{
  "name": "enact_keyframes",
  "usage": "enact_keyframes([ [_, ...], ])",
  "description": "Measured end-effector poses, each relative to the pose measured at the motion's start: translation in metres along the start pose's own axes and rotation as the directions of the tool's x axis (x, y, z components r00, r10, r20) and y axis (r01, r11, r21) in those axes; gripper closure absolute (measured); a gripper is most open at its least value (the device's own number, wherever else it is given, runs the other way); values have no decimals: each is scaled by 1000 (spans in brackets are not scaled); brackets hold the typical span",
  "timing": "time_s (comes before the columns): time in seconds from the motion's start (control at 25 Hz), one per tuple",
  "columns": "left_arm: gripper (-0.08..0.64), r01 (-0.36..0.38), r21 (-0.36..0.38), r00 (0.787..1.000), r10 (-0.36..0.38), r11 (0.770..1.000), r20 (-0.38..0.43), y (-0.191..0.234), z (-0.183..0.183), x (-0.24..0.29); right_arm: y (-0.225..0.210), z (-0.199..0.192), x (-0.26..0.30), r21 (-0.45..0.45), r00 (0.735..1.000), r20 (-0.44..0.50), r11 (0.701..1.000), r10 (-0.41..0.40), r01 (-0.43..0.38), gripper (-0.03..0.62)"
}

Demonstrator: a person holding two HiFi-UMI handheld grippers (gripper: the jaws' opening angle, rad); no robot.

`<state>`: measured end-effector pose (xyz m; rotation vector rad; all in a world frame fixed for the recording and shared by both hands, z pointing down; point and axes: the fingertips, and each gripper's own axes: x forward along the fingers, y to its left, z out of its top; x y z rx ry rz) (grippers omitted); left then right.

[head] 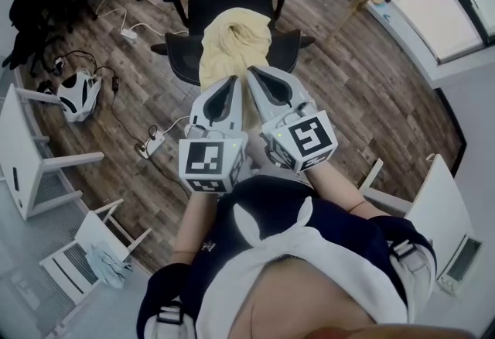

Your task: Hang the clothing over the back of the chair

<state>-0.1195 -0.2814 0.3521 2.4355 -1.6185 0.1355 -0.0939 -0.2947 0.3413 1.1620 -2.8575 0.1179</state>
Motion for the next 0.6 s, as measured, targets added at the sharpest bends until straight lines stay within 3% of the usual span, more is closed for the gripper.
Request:
enact_keyframes([
  [0.6,554,2,-37,1000,-3,999,-20,15,-7,0,4,0,10,-15,1000,-23,1000,-13,13,594],
])
